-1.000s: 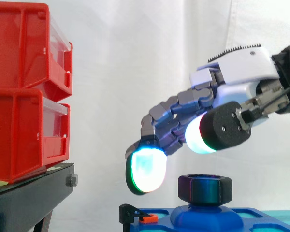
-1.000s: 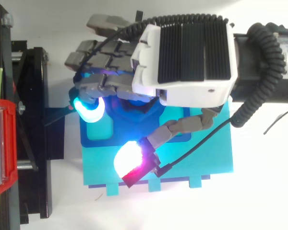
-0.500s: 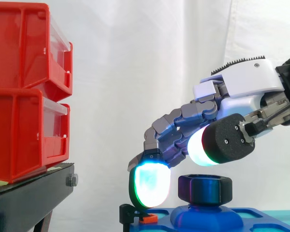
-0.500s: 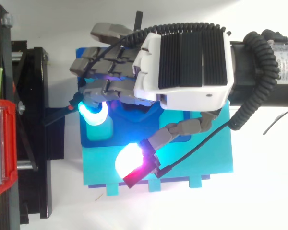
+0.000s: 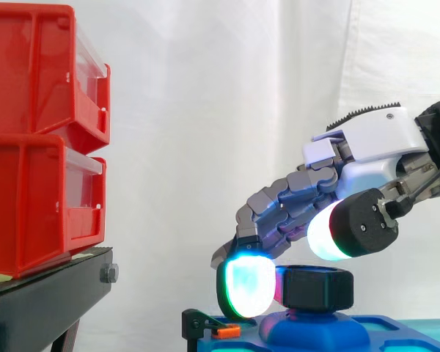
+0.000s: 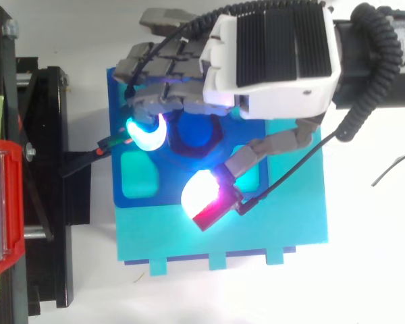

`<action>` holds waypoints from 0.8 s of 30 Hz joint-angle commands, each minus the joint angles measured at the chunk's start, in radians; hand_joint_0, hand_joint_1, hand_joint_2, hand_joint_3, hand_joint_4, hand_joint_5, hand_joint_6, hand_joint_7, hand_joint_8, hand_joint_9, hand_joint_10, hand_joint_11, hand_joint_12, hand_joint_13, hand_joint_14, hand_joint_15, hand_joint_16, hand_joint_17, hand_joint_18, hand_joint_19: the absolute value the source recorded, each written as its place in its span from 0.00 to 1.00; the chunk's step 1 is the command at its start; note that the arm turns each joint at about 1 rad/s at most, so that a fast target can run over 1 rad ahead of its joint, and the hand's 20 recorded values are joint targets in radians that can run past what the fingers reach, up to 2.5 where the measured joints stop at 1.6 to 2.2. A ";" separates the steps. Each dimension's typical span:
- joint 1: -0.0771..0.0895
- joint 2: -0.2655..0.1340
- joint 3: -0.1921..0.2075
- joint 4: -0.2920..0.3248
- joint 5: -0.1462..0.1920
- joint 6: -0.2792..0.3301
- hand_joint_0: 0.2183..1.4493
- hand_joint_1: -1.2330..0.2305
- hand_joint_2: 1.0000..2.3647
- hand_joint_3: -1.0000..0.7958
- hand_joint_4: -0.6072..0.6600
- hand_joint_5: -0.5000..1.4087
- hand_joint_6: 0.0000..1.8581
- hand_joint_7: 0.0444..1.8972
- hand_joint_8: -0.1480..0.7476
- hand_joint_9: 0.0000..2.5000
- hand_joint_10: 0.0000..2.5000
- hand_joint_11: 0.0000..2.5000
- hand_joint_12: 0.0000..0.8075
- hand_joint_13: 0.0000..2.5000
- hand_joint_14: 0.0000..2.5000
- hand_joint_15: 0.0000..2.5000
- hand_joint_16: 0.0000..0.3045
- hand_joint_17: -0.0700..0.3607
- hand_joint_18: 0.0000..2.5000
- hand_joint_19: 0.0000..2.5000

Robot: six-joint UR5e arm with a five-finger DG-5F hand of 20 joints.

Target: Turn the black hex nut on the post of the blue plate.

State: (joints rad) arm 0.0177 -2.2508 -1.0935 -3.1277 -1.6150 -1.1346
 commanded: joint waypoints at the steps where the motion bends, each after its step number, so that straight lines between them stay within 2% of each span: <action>1: -0.018 0.000 0.000 -0.002 -0.022 -0.002 0.17 0.55 0.00 0.28 0.66 0.16 0.27 0.50 0.46 0.10 0.00 0.00 0.49 0.07 0.00 0.00 0.22 0.51 0.03 0.06; 6: -0.038 -0.001 0.000 0.001 -0.048 -0.013 0.17 0.55 0.00 0.28 0.65 0.16 0.27 0.50 0.46 0.10 0.00 0.00 0.49 0.07 0.00 0.00 0.22 0.51 0.02 0.06; 8: -0.051 -0.001 0.000 0.004 -0.063 -0.017 0.17 0.55 0.00 0.28 0.65 0.16 0.27 0.50 0.46 0.10 0.00 0.00 0.49 0.07 0.00 0.00 0.22 0.51 0.02 0.06; 9: -0.051 -0.001 0.000 0.004 -0.063 -0.017 0.17 0.55 0.00 0.28 0.65 0.16 0.27 0.50 0.46 0.10 0.00 0.00 0.49 0.07 0.00 0.00 0.22 0.51 0.02 0.05; 16: -0.090 0.000 0.001 0.026 -0.114 -0.030 0.17 0.55 0.00 0.28 0.65 0.16 0.27 0.50 0.46 0.10 0.00 0.00 0.49 0.07 0.00 0.01 0.22 0.51 0.02 0.05; 21: -0.105 0.000 0.001 0.046 -0.135 -0.028 0.17 0.53 0.00 0.28 0.66 0.16 0.27 0.50 0.46 0.11 0.00 0.00 0.49 0.08 0.00 0.00 0.22 0.51 0.04 0.04; 24: -0.104 0.000 0.003 0.054 -0.132 -0.028 0.17 0.53 0.00 0.28 0.66 0.16 0.27 0.50 0.46 0.11 0.00 0.00 0.49 0.08 0.00 0.00 0.22 0.52 0.04 0.04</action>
State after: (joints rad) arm -0.0843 -2.2506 -1.0921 -3.0836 -1.7449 -1.1634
